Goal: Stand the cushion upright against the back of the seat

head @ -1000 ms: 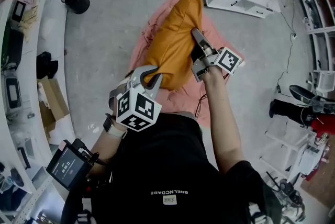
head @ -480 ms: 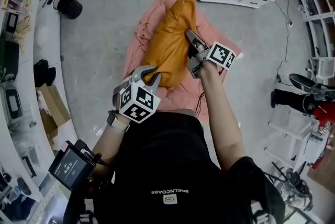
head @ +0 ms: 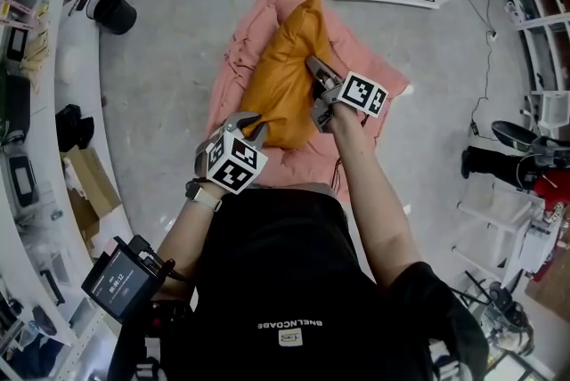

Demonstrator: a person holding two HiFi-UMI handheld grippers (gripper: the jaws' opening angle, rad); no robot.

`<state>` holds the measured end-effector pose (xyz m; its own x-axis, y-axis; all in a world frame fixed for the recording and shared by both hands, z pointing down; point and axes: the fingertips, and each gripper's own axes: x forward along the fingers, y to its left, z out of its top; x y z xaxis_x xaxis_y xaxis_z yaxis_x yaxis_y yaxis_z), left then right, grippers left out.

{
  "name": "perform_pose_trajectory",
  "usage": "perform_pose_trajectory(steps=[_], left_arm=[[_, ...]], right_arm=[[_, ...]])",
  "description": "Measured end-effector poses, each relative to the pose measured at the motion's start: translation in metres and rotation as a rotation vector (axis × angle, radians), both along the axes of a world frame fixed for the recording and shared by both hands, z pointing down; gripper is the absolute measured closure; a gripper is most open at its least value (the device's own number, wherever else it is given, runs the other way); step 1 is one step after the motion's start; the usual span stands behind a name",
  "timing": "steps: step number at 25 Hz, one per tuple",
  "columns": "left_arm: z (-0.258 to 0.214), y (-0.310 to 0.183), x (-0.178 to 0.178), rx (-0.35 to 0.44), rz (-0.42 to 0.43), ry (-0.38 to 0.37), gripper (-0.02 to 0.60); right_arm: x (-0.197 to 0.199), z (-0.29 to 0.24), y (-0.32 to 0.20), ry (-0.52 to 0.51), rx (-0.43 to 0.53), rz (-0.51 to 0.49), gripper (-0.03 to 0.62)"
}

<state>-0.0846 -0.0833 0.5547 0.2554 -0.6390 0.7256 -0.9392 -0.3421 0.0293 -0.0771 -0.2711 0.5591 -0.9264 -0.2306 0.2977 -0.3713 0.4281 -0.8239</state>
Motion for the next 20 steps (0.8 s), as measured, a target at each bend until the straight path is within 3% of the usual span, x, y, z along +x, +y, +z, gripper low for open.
perform_pose_trajectory(steps=[9,20], left_arm=[[0.023,0.002,0.001,-0.039,-0.005,-0.002,0.522],[0.043,0.001,0.007,-0.086,0.024,0.058,0.522]], right_arm=[[0.002,0.012,0.004,0.024,0.021,-0.008,0.54],[0.013,0.025,0.005,0.03,0.018,0.044,0.54]])
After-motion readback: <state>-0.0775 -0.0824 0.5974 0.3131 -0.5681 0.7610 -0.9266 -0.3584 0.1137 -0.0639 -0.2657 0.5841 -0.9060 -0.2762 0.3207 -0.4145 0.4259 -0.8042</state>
